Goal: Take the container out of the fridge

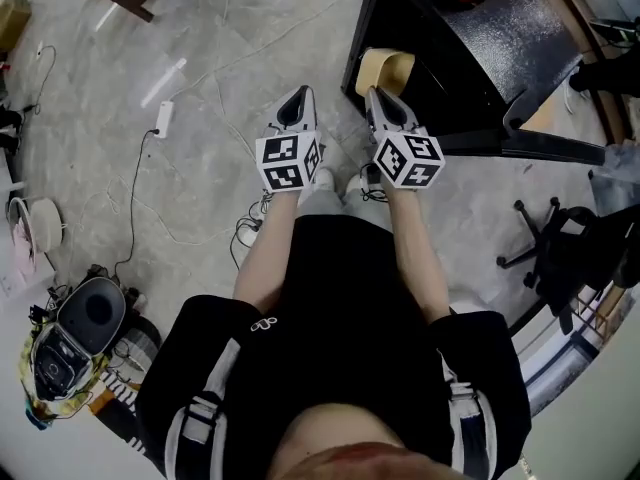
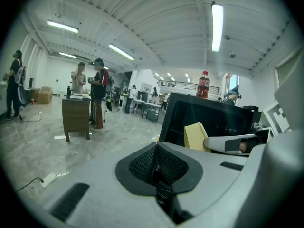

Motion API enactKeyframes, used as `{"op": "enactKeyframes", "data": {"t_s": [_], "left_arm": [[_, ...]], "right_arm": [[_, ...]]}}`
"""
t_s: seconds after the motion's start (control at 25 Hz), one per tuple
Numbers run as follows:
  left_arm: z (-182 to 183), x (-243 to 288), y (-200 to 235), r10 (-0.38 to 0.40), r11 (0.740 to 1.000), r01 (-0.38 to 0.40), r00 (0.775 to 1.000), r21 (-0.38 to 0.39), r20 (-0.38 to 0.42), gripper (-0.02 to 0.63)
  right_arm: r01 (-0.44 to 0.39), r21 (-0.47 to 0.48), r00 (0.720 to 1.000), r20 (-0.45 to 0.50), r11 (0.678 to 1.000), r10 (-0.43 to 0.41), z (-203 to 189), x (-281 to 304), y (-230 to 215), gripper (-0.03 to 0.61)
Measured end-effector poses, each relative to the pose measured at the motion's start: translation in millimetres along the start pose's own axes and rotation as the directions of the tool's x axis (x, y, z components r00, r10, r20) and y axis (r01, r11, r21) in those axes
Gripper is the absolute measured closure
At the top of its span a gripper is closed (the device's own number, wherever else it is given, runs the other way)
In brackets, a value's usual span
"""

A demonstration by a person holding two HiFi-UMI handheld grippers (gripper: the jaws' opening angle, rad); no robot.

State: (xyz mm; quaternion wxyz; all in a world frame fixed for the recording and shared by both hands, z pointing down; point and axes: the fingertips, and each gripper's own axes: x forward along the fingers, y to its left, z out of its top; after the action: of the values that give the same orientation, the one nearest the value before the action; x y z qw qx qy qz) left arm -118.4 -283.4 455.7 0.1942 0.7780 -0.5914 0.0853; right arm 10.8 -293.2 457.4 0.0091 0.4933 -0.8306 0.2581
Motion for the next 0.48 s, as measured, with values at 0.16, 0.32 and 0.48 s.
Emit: {"op": "enactKeyframes", "data": {"t_s": [0.16, 0.32, 0.48], "left_arm": [[28.3, -12.8, -1.9, 0.010, 1.000, -0.012, 0.997, 0.017, 0.082, 0.604], [42.9, -22.3, -5.9, 0.010, 0.999, -0.015, 0.992, 0.033, 0.124, 0.604], [48.7, -29.7, 5.3, 0.020, 0.999, -0.024, 0.991, 0.027, 0.134, 0.604]], "right_arm": [[-0.061, -0.065, 0.998, 0.031, 0.996, 0.063, 16.8, -3.7, 20.4, 0.561], [-0.108, -0.102, 0.992, 0.055, 0.989, 0.114, 29.1, -3.9, 36.6, 0.563], [-0.132, -0.109, 0.988, 0.069, 0.985, 0.140, 36.9, 3.7, 54.0, 0.563]]}}
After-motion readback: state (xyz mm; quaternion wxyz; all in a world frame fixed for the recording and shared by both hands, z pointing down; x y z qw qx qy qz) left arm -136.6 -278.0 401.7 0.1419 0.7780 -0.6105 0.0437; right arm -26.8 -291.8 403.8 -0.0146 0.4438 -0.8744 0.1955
